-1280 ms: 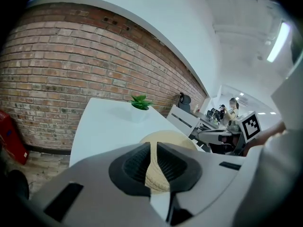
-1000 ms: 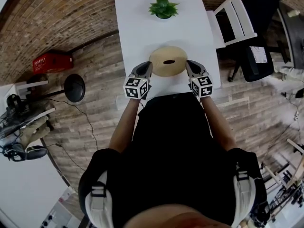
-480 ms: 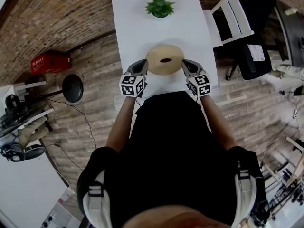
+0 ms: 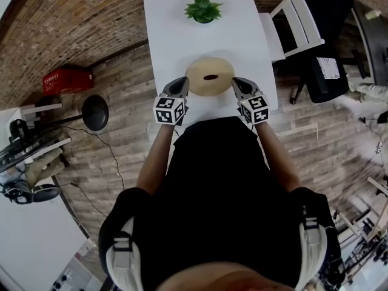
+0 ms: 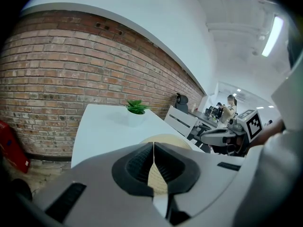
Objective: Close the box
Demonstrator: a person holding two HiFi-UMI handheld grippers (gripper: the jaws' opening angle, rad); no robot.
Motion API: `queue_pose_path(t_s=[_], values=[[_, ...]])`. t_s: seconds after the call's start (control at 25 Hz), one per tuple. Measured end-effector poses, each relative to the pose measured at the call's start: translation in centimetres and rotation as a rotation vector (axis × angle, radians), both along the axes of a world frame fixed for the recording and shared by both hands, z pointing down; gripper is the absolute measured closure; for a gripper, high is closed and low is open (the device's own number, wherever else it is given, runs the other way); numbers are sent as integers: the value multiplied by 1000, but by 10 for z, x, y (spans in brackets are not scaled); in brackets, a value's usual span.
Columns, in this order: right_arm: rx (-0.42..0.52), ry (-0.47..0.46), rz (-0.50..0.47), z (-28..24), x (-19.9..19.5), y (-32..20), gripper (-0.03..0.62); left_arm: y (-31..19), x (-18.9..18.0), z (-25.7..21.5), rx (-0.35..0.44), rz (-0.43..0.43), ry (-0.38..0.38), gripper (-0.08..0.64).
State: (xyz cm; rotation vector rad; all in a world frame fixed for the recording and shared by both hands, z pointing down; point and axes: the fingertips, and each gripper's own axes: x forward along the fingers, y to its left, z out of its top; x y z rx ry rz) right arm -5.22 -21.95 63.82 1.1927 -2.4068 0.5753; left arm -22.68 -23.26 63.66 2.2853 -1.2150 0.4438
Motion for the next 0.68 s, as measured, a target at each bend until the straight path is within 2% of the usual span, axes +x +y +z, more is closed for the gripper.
queue_pose_path(t_s=[0.68], values=[[-23,-43,-61,-16,4,13,595,22,9,-20,-15,-80,-14,535]])
